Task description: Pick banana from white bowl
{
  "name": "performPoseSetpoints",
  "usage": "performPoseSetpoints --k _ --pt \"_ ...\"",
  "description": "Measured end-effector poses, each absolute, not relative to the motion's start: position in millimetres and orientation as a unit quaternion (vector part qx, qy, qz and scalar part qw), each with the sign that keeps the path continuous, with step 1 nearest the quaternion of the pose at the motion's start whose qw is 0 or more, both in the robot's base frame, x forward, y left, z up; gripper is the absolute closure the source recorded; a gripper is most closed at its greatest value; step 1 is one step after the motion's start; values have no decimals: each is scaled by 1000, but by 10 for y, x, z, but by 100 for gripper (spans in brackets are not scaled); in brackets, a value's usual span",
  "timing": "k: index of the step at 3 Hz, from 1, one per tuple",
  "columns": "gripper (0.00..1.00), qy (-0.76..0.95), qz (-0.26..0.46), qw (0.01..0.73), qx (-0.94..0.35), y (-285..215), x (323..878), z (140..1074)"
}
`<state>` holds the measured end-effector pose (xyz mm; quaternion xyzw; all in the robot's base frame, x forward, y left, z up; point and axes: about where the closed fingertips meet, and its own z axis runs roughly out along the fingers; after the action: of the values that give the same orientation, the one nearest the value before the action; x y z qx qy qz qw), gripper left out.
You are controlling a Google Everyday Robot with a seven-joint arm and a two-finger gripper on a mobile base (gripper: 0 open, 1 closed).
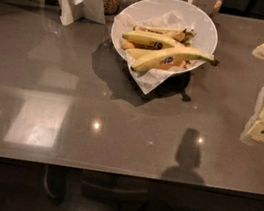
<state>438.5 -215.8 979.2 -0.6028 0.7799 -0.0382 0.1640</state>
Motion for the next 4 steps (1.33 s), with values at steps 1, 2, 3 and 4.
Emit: performPoseSetpoints --k 1,2,3,4 --pt "0 779 -39 166 -603 -2153 4391 9800" --pt "0 771 -46 199 -603 -2074 4565 9851" --pt "0 760 -48 251 -598 -1981 4801 9914" --pt "0 743 -43 300 -596 -1867 5044 9968"
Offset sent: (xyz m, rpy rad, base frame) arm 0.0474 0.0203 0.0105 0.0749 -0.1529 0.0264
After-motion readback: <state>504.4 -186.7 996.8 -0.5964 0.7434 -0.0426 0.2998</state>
